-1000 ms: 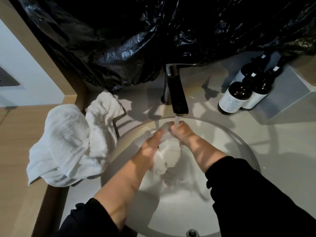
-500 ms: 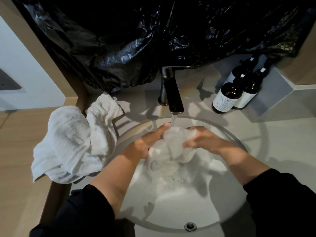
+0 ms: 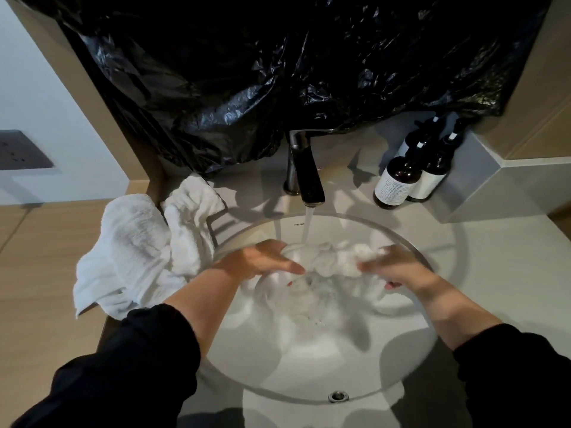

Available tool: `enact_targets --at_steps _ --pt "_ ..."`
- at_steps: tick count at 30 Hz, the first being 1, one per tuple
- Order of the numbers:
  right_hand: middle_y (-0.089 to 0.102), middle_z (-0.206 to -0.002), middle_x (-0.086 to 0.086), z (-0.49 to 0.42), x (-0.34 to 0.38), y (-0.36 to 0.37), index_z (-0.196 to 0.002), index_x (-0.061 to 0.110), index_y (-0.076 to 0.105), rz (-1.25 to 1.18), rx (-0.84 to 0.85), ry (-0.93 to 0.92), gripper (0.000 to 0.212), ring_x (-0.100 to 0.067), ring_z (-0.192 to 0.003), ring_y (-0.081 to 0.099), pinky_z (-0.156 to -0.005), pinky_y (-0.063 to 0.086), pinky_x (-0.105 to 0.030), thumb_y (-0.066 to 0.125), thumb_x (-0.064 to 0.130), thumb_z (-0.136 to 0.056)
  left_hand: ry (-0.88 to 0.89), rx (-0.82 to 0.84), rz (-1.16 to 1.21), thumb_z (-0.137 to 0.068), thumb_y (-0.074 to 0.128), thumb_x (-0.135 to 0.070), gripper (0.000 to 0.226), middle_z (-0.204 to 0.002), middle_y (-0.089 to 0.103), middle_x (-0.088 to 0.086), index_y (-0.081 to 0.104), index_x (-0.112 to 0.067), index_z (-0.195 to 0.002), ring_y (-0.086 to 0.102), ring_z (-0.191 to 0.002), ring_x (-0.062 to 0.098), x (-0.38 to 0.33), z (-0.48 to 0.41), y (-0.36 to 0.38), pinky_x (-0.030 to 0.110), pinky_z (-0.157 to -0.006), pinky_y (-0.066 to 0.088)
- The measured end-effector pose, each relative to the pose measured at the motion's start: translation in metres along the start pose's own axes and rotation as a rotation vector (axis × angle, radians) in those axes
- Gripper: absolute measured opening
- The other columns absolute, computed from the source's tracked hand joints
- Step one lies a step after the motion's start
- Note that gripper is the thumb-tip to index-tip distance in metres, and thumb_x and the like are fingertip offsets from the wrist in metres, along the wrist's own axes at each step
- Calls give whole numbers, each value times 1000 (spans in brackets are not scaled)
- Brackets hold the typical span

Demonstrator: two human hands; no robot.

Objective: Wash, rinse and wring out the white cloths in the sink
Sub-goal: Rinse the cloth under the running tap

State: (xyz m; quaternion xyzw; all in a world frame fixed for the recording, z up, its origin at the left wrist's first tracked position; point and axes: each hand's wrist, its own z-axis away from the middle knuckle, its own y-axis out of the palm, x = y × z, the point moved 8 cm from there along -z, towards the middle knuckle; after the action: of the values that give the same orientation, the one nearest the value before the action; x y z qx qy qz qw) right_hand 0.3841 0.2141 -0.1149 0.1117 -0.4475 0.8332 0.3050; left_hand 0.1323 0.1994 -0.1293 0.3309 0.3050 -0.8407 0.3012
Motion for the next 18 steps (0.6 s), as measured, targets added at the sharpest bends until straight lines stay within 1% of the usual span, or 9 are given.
enact_targets --at_steps 2,3,4,6,7,9,11,12,18 --pt "65 -90 -4 6 6 7 -107 10 62 434 67 -27 47 -20 -79 66 -58 48 -20 75 39 -73 70 -6 -118 -71 80 -35 46 -98 66 -1 59 -18 -108 62 -92 20 -25 3 1 32 -84 51" --pt "61 -110 -3 4 15 12 -122 13 56 470 61 -116 64 -21 -96 63 -67 50 -21 78 40 -68 90 8 -134 -74 79 -25 42 -101 64 -3 56 -21 -110 62 -96 18 -35 4 4 31 -87 51" --pt "51 -125 2 4 29 17 -132 20 48 380 45 -256 79 -19 -111 56 -79 49 -23 82 38 -63 114 16 -135 -75 79 -17 43 -105 64 -1 56 -20 -112 62 -99 17 -45 6 6 31 -90 52" --pt "39 -134 13 20 64 28 -142 22 36 76 112 -505 96 -9 -127 40 -100 39 -21 88 24 -61 176 -7 -167 -74 79 -13 46 -108 65 3 57 -16 -114 63 -100 19 -65 13 9 33 -90 53" --pt "43 -133 13 28 74 39 -142 22 35 -23 185 -538 95 -8 -125 43 -101 40 -22 88 18 -63 202 -33 -187 -74 79 -14 46 -108 64 3 57 -15 -115 62 -100 19 -70 14 8 32 -89 53" --pt "63 -113 5 28 79 52 -126 21 52 -84 217 -521 70 -13 -103 61 -81 53 -22 86 13 -65 225 -88 -186 -75 80 -19 46 -108 64 1 58 -15 -116 61 -99 17 -76 19 3 29 -86 52" --pt "68 -92 0 26 82 45 -106 12 65 -139 151 -513 43 -17 -84 64 -61 50 -18 83 8 -67 233 -143 -196 -74 81 -27 49 -107 62 -2 57 -18 -116 60 -97 15 -73 24 -7 26 -81 51" --pt "68 -88 -2 28 85 39 -101 7 67 -191 145 -516 36 -17 -80 62 -59 48 -18 82 6 -68 239 -175 -205 -73 82 -33 53 -108 61 -2 55 -19 -116 60 -97 16 -71 28 -13 26 -81 51" --pt "70 -99 -18 58 115 12 -107 0 66 -575 424 -541 42 -24 -86 68 -75 55 -31 71 -4 -66 214 -192 -100 -54 86 -54 103 -125 56 -5 40 -22 -140 57 -112 16 -45 31 2 36 -96 50"
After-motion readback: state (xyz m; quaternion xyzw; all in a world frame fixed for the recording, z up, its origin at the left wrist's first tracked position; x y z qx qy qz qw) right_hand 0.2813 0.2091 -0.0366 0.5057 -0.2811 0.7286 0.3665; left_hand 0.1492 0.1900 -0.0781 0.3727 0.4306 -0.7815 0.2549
